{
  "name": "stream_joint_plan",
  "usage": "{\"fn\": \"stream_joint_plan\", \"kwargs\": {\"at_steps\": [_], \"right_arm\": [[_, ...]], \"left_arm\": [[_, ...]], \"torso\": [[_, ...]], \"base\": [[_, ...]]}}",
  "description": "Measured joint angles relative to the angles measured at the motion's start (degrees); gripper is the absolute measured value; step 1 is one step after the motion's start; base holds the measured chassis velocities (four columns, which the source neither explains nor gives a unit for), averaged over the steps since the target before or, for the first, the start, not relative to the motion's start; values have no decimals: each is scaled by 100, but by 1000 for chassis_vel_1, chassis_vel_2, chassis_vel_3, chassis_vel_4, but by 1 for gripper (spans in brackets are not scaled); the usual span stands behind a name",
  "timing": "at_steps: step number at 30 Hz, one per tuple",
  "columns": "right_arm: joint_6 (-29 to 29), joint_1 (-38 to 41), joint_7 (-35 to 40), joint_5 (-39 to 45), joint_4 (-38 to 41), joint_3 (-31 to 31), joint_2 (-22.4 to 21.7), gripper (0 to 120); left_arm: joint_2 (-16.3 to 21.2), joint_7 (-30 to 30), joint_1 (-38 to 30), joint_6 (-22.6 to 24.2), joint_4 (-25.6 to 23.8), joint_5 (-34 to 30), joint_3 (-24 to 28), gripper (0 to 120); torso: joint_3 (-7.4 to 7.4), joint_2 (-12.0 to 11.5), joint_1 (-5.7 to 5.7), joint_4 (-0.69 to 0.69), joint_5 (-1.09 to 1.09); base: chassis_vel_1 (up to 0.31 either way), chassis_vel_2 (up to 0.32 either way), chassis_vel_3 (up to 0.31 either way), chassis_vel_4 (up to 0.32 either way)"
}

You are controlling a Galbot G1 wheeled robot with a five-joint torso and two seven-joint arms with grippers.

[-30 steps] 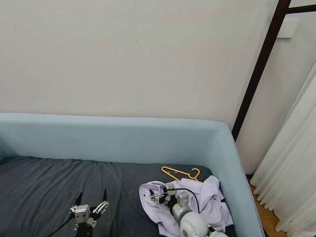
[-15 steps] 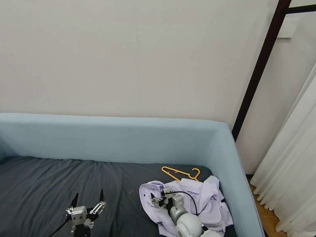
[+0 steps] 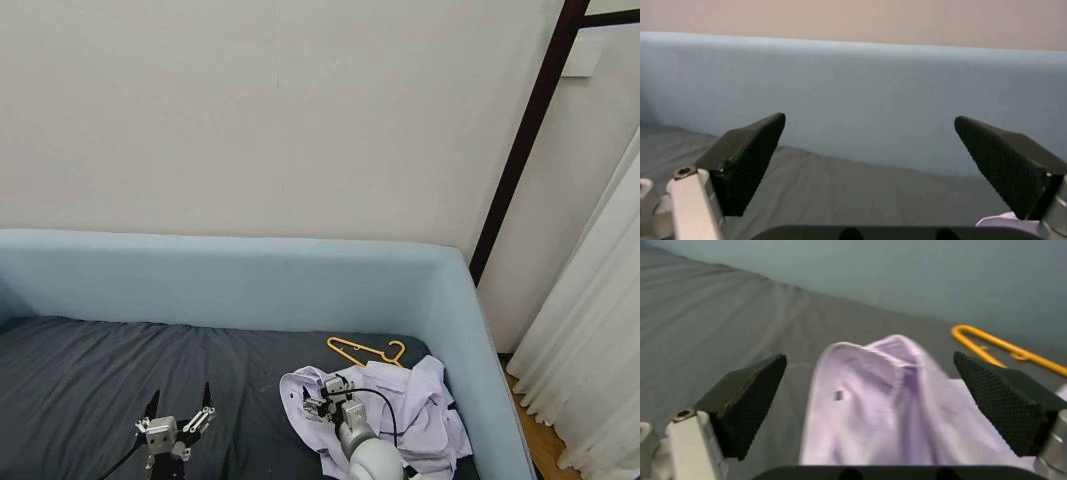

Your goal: Pick up the clothes from the sofa and hang them on the clothes hanger.

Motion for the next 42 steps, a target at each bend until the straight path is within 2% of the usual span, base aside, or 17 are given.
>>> {"fn": "stream_joint_plan", "kwargs": {"at_steps": [5, 9, 11, 13, 15, 29, 33, 36, 37, 41, 42], "right_arm": [[202, -77, -321, 165, -116, -96, 30, 96], [121, -22, -236, 213, -316, -113, 80, 88], [-75, 60, -67, 287, -451, -103, 117, 79], [-112, 96, -46, 349, -527, -78, 141, 76], [-112, 159, -57, 394, -652, -14, 177, 66], [-166, 367, 189, 158, -1077, 51, 486, 60], [-157, 409, 271, 121, -1185, 87, 578, 54], [-167, 416, 286, 98, -1192, 91, 573, 39], [-167, 416, 286, 98, -1192, 91, 573, 39], [-190, 419, 278, 69, -1192, 98, 514, 21], [-190, 419, 278, 69, -1192, 98, 514, 21]], "left_arm": [[4, 0, -18, 0, 7, 0, 6, 100], [2, 1, -22, 0, 12, 0, 5, 100], [-9, 1, -25, 0, 17, 0, 4, 100], [-16, 1, -27, 0, 21, 0, 3, 100], [-31, 1, -31, 0, 30, 6, 2, 100], [-112, 1, 24, -7, 16, 94, 12, 100], [-121, 1, 46, -12, 3, 99, 23, 100], [-119, 1, 52, -13, 0, 99, 24, 100], [-119, 1, 52, -13, 0, 99, 24, 100], [-118, 1, 53, -15, 28, 107, 38, 100], [-118, 1, 53, -15, 28, 107, 38, 100]], "torso": [[0, 0, 0, 0, 0], [0, 0, 0, 0, 0], [0, 0, 0, 0, 0], [0, 0, 0, 0, 0], [0, 0, 0, 0, 0], [0, 0, 0, 1, 0], [0, 0, 0, 1, 0], [0, 0, 0, 1, 0], [0, 0, 0, 1, 0], [0, 0, 0, 0, 0], [0, 0, 0, 0, 0]], "base": [[0, 0, 0, 0], [0, 0, 0, 0], [0, 0, 0, 0], [0, 0, 0, 0], [0, 0, 0, 0], [0, 0, 0, 0], [0, 0, 0, 0], [0, 0, 0, 0], [0, 0, 0, 0], [0, 0, 0, 0], [0, 0, 0, 0]]}}
